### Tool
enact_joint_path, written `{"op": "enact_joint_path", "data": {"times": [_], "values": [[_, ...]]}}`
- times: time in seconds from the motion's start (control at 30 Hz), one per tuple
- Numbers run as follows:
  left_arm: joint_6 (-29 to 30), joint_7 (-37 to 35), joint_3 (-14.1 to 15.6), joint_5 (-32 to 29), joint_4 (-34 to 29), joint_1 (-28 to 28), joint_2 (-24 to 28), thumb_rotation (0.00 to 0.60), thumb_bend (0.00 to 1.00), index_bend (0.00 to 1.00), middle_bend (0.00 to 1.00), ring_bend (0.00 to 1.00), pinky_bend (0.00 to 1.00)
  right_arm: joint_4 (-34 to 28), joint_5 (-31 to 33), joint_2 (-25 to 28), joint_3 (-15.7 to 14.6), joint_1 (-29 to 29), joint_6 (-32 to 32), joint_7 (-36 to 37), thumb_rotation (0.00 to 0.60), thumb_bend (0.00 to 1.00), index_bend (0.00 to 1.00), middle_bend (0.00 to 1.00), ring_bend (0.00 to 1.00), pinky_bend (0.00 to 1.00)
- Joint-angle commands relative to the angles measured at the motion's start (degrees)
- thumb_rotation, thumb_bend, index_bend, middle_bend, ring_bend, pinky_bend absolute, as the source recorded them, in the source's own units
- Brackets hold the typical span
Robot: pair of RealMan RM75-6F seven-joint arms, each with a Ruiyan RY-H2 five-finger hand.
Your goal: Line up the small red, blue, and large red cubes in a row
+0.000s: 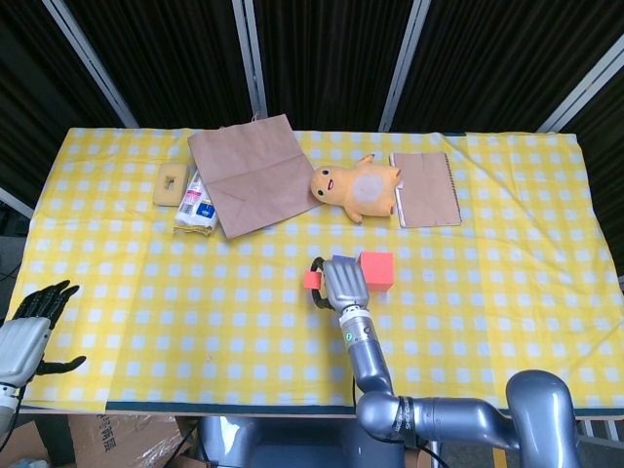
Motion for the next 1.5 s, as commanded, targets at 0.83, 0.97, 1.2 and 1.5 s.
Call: {"op": "enact_joint_path", "data": {"times": [0.83,0.97,1.2,1.5], "values": [[-1.05,0.03,0.06,-0.75,-0.74,-0.38,0.42,0.600,0.00,0.00,0.00,0.00,0.00,9.74,1.14,-1.72,1.27,2.24,-5.82,4.27,0.600,0.50,0.34,1.00,1.00,1.00],[-0.91,-0.05,0.12,-0.53,-0.73,-0.33,0.49,0.600,0.00,0.00,0.00,0.00,0.00,8.70,1.27,-1.40,0.98,2.17,-5.21,3.76,0.600,0.50,0.33,1.00,1.00,1.00],[-0.68,-0.23,0.18,-0.30,-0.74,-0.24,0.55,0.600,0.00,0.00,0.00,0.00,0.00,5.09,0.76,-0.42,0.31,1.44,-3.48,3.47,0.600,0.50,0.29,1.00,1.00,1.00],[-0.56,-0.15,0.24,0.08,-0.71,-0.28,0.42,0.600,0.00,0.00,0.00,0.00,0.00,-4.35,0.93,2.26,-2.61,0.21,-1.58,0.80,0.600,0.50,0.13,1.00,1.00,1.00]]}}
